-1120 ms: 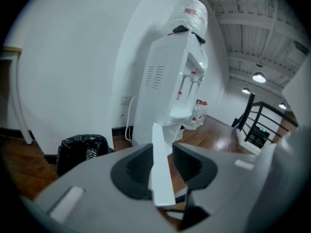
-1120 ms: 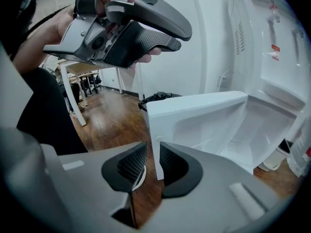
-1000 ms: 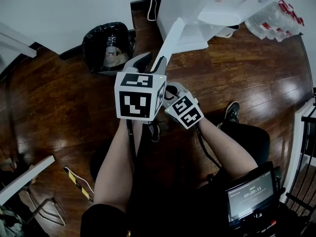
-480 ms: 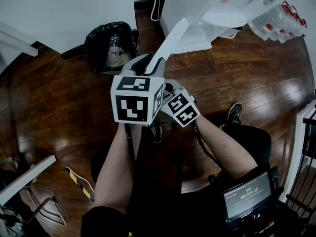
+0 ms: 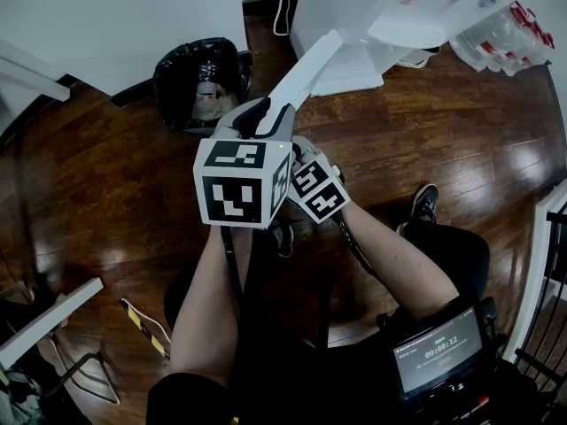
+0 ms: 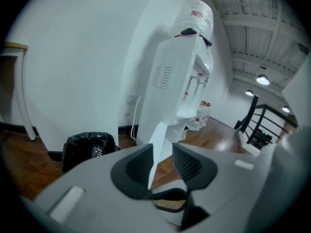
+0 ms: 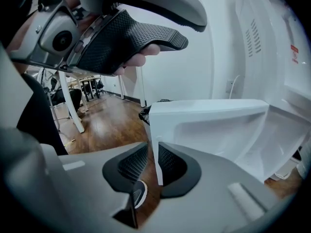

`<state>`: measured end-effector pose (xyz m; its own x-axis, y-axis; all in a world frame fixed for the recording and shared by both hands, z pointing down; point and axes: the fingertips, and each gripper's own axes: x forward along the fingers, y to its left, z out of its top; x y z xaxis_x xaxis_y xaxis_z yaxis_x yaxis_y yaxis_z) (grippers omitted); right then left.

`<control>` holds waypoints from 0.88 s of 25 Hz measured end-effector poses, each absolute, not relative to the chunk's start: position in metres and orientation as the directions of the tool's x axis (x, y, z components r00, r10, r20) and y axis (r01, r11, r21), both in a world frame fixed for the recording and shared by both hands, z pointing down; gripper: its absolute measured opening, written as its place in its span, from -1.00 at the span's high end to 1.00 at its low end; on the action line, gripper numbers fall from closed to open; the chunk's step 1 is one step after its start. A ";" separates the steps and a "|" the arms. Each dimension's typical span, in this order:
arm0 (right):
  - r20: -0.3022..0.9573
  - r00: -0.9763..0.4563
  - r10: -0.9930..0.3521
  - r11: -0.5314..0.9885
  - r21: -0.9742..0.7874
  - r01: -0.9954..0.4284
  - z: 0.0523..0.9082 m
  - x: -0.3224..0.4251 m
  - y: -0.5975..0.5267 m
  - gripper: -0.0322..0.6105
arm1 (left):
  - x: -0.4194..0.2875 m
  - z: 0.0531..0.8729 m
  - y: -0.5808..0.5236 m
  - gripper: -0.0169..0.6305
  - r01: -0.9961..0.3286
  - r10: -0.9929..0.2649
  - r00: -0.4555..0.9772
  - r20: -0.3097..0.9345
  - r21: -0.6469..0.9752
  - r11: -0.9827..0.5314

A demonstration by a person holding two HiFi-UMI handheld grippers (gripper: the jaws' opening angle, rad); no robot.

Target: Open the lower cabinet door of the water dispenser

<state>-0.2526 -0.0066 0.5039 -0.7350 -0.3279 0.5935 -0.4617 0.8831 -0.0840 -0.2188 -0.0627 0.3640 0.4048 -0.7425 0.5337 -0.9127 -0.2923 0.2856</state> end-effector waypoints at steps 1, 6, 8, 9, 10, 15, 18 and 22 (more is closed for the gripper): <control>0.592 -0.737 -0.328 0.881 -0.090 -0.464 0.504 -0.252 -0.006 0.69 | -0.220 0.364 -0.063 0.50 -0.913 -0.742 0.404 0.535 0.285 -0.292; 0.591 -0.741 -0.319 0.886 -0.091 -0.454 0.505 -0.253 -0.004 0.70 | -0.216 0.364 -0.062 0.50 -0.911 -0.738 0.409 0.536 0.280 -0.301; 0.587 -0.745 -0.317 0.890 -0.087 -0.447 0.503 -0.253 -0.004 0.70 | -0.213 0.364 -0.062 0.50 -0.910 -0.736 0.412 0.537 0.278 -0.307; 0.588 -0.745 -0.316 0.891 -0.086 -0.446 0.503 -0.251 -0.004 0.70 | -0.211 0.364 -0.062 0.50 -0.910 -0.736 0.413 0.536 0.276 -0.309; 0.587 -0.744 -0.318 0.889 -0.087 -0.449 0.503 -0.247 -0.003 0.70 | -0.210 0.363 -0.063 0.50 -0.910 -0.737 0.413 0.534 0.275 -0.311; 0.578 -0.727 -0.370 0.853 -0.100 -0.513 0.496 -0.198 -0.012 0.70 | -0.194 0.357 -0.071 0.50 -0.908 -0.737 0.418 0.531 0.266 -0.323; 0.558 -0.702 -0.443 0.796 -0.116 -0.594 0.477 -0.147 -0.029 0.71 | -0.169 0.353 -0.074 0.50 -0.897 -0.726 0.441 0.528 0.261 -0.356; 0.485 -0.655 -0.580 0.681 -0.153 -0.716 0.430 -0.069 -0.059 0.89 | -0.124 0.348 -0.079 0.50 -0.876 -0.704 0.481 0.523 0.250 -0.413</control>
<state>-0.0687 -0.0593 0.4297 -0.6546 -0.5797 0.4852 -0.7163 0.6807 -0.1532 -0.1243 -0.0787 0.3482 0.4810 -0.7037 0.5230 -0.8758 -0.4131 0.2496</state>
